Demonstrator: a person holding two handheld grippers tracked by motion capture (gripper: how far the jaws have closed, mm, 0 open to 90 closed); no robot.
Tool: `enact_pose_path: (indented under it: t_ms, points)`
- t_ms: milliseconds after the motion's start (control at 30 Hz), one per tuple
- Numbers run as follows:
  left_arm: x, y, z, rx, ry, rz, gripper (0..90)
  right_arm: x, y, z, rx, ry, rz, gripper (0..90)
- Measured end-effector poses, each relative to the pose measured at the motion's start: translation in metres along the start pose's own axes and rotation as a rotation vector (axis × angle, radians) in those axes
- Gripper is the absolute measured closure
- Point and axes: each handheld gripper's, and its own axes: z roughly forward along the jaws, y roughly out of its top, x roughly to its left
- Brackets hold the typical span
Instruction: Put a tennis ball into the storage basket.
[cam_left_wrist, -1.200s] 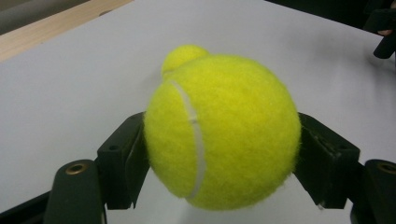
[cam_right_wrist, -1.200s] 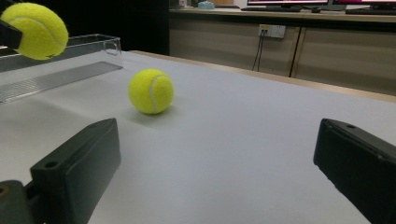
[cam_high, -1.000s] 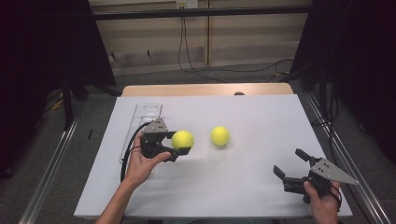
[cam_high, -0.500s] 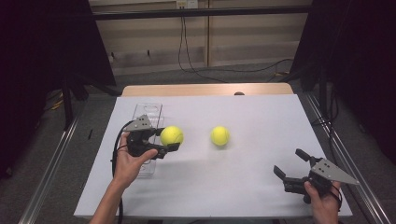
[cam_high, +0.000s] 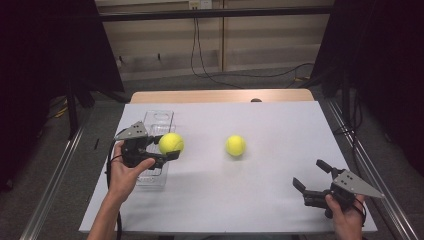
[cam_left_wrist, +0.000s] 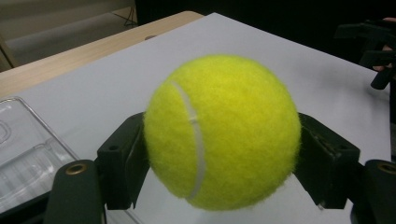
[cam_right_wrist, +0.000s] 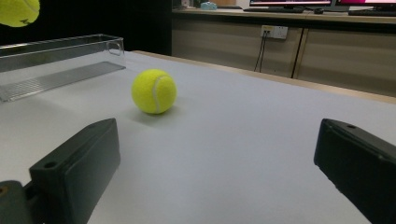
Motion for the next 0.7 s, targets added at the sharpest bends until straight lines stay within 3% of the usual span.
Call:
enact_pose_path:
  t_ms: [267, 700]
  points:
    - [0.009, 0.0, -0.018, -0.014, 0.038, -0.013, 26.4, 0.0, 0.0, 0.0, 0.003, 0.0, 0.001, 0.1]
    - [0.02, -0.002, -0.025, 0.011, 0.102, -0.041, 26.4, -0.001, 0.0, 0.001, 0.0, 0.001, -0.002, 0.1]
